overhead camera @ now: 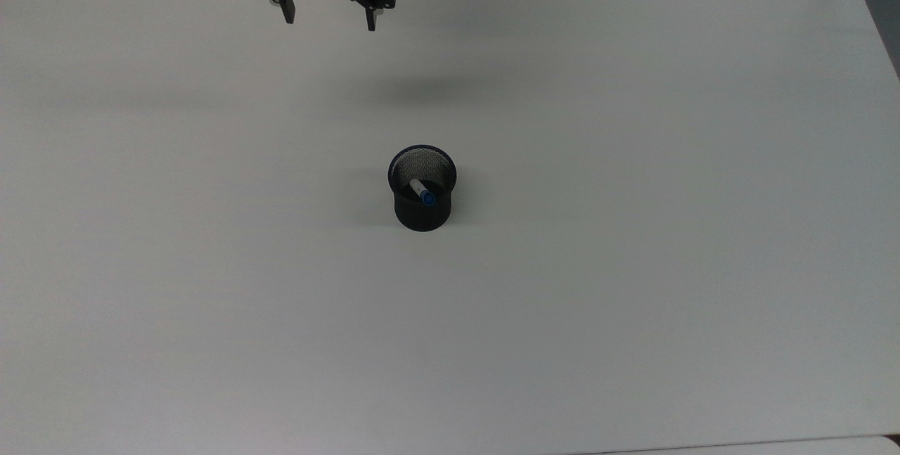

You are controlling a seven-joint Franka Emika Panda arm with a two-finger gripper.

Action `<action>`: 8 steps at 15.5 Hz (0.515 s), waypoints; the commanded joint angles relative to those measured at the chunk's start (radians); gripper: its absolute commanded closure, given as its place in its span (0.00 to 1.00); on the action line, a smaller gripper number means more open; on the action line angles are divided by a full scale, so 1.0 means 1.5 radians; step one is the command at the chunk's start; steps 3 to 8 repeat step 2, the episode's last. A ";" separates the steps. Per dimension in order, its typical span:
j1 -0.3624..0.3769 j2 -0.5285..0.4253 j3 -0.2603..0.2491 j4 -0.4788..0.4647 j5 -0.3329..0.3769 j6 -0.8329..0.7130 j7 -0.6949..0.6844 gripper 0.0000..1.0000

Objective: Insert the marker

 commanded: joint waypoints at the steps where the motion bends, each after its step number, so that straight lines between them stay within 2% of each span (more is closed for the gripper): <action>1: 0.001 -0.014 -0.001 -0.003 0.002 -0.011 0.014 0.00; 8: 0.000 -0.014 -0.001 -0.003 0.002 -0.011 0.014 0.00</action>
